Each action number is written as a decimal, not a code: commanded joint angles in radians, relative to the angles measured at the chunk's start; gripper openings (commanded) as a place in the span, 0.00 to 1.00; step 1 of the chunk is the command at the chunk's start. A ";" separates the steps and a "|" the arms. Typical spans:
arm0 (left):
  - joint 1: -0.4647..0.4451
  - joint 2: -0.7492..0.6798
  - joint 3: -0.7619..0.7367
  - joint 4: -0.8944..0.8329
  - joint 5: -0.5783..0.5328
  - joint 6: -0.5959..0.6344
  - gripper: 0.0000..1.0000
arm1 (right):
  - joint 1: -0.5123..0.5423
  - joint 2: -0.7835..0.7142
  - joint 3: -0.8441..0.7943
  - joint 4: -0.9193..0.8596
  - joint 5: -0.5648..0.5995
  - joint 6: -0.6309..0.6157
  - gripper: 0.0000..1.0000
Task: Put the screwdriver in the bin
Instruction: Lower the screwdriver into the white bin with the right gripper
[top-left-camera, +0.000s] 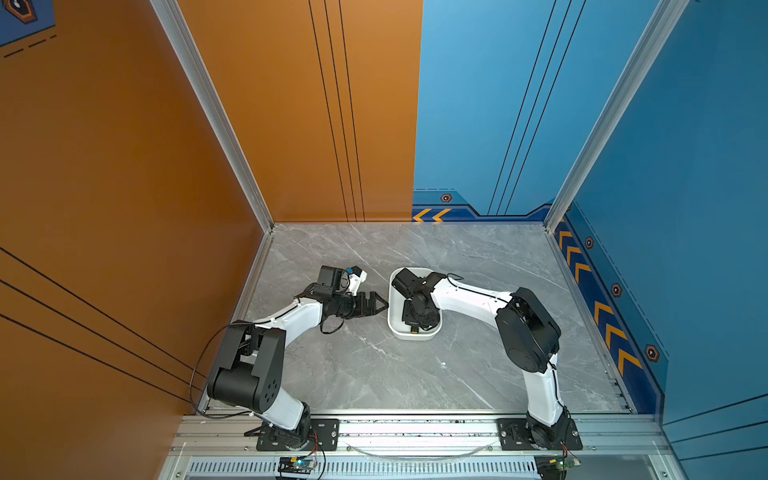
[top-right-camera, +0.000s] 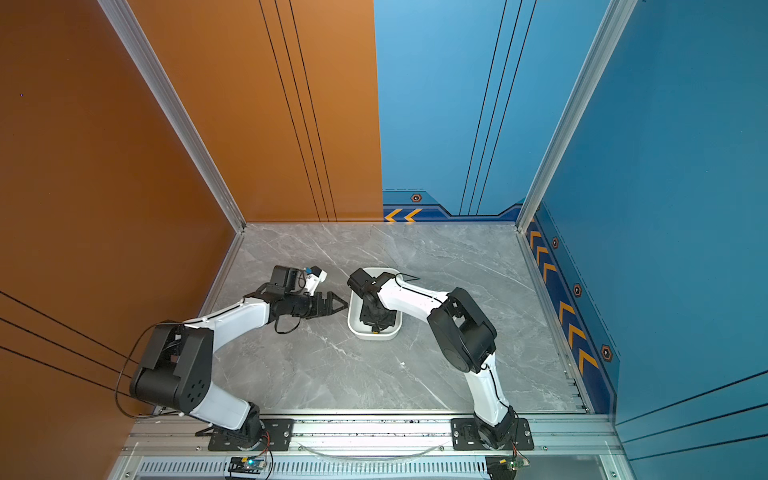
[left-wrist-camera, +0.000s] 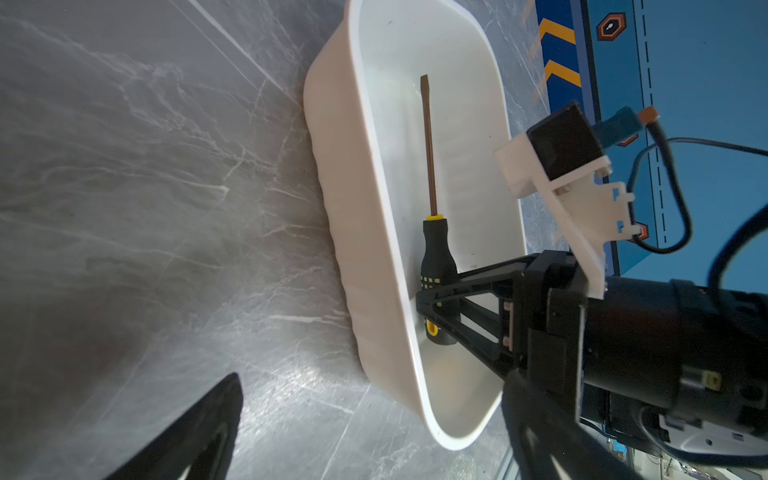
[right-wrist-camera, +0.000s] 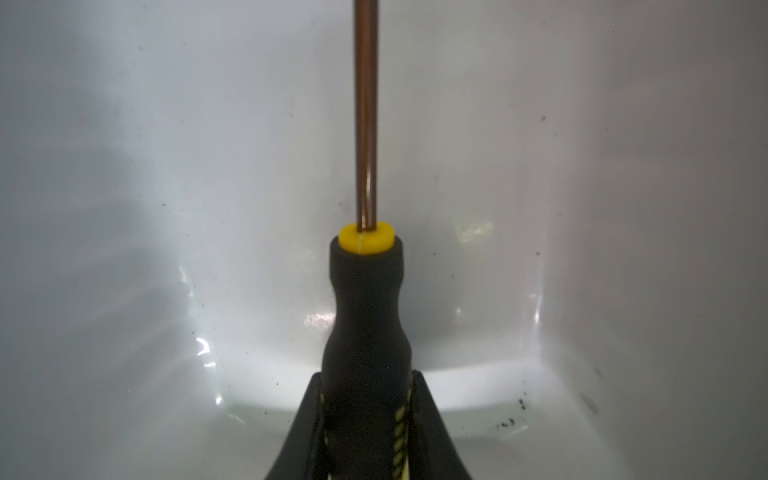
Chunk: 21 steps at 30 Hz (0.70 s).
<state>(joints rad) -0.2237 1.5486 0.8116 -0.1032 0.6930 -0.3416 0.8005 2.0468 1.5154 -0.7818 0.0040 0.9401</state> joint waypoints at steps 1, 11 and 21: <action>-0.001 0.012 -0.006 -0.001 -0.001 0.003 0.98 | 0.003 0.012 0.027 -0.003 0.000 -0.018 0.03; 0.000 0.019 -0.003 -0.004 -0.004 0.003 0.98 | -0.002 0.021 0.030 -0.007 0.004 -0.035 0.19; 0.000 0.030 -0.002 -0.007 -0.006 0.003 0.98 | -0.003 0.050 0.031 -0.007 0.004 -0.047 0.34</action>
<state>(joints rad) -0.2237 1.5658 0.8116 -0.1024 0.6926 -0.3416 0.7986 2.0762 1.5307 -0.7807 0.0036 0.9077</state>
